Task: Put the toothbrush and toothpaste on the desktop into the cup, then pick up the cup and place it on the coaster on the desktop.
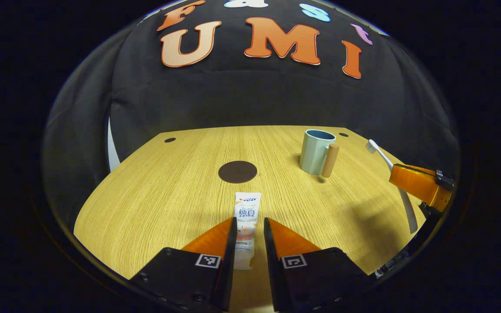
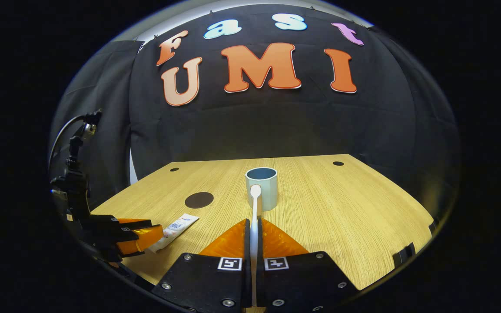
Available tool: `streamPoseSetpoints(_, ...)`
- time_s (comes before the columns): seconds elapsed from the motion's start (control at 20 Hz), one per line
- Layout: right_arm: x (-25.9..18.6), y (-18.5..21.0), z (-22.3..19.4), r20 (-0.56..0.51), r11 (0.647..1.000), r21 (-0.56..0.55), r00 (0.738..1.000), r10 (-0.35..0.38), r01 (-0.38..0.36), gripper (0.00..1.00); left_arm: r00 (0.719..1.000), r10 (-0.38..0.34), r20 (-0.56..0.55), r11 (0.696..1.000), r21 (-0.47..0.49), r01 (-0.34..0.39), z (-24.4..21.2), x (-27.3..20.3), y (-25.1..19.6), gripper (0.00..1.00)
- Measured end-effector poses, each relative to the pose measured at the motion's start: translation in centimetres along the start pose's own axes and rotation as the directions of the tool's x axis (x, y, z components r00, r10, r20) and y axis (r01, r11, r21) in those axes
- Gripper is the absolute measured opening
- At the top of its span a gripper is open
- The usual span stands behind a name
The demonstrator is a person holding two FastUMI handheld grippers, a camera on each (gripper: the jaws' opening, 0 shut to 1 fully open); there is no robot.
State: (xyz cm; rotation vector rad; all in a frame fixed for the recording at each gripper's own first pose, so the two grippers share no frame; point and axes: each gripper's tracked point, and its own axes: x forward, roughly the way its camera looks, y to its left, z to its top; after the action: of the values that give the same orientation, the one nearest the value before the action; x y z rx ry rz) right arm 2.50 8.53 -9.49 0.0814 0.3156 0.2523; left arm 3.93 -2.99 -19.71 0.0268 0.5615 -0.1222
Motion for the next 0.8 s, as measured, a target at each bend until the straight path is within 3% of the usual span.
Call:
streamPoseSetpoints(0.1, 0.0, 0.2, 0.6, 0.014, 1.0, 0.003, 1.0, 0.012, -0.012, 0.04, 1.0, -0.003, -0.015, 1.0, -0.01, 0.003, -0.6, 0.2, 0.3, 0.37)
streamPoseSetpoints(0.25, 0.6, 0.4, 1.1, 0.026, 0.999, 0.02, 0.999, 0.035, -0.036, 0.04, 0.999, -0.029, -0.041, 1.0, -0.01, 0.029, -0.6, 0.9, -0.1, 0.62)
streamPoseSetpoints(0.35, 1.4, 0.2, 1.8, 0.033, 0.999, 0.017, 0.999, 0.038, -0.039, 0.04, 0.997, -0.027, -0.069, 1.0, -0.003, 0.027, -1.5, 1.8, 0.4, 0.7)
streamPoseSetpoints(0.5, 2.7, -0.2, 2.9, 0.041, 0.999, 0.017, 0.998, 0.045, -0.045, 0.04, 0.987, -0.024, -0.16, 1.0, -0.011, 0.023, -3.3, 2.9, 0.8, 0.7)
streamPoseSetpoints(0.8, 5.3, -1.7, 5.7, 0.076, 0.997, 0.056, 0.996, 0.047, -0.052, 0.04, 0.981, -0.013, -0.193, 1.0, 0.025, 0.018, -2.7, 3.5, 0.6, 0.69)
